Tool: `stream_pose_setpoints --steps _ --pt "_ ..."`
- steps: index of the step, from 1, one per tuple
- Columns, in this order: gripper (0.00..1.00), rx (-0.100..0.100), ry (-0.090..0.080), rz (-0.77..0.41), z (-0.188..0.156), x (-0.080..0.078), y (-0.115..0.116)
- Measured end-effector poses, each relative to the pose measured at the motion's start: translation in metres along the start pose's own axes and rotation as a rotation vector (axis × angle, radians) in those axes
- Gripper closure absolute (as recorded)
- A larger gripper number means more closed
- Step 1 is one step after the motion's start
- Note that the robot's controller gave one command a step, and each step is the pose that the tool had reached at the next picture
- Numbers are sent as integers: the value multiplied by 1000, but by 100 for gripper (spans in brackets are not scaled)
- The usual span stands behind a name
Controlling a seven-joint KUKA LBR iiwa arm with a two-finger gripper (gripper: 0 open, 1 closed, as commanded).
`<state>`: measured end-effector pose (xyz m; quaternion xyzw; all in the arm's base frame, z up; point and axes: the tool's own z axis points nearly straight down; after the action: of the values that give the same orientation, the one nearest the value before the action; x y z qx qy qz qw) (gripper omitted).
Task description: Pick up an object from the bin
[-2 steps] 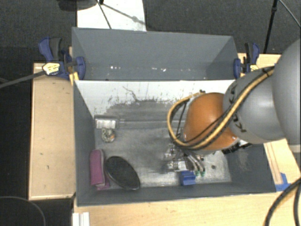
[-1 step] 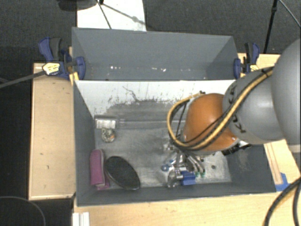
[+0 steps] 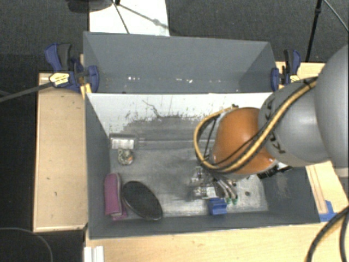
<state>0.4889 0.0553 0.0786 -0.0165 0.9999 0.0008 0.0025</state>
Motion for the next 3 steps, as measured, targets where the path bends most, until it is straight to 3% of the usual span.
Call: stream_pose_setpoints --steps 1,2,3 --pt "0 0 5 -8 2 2 0" --pt "0 0 -2 -19 6 4 -45" --pt "100 -1 -8 -18 5 2 -43"
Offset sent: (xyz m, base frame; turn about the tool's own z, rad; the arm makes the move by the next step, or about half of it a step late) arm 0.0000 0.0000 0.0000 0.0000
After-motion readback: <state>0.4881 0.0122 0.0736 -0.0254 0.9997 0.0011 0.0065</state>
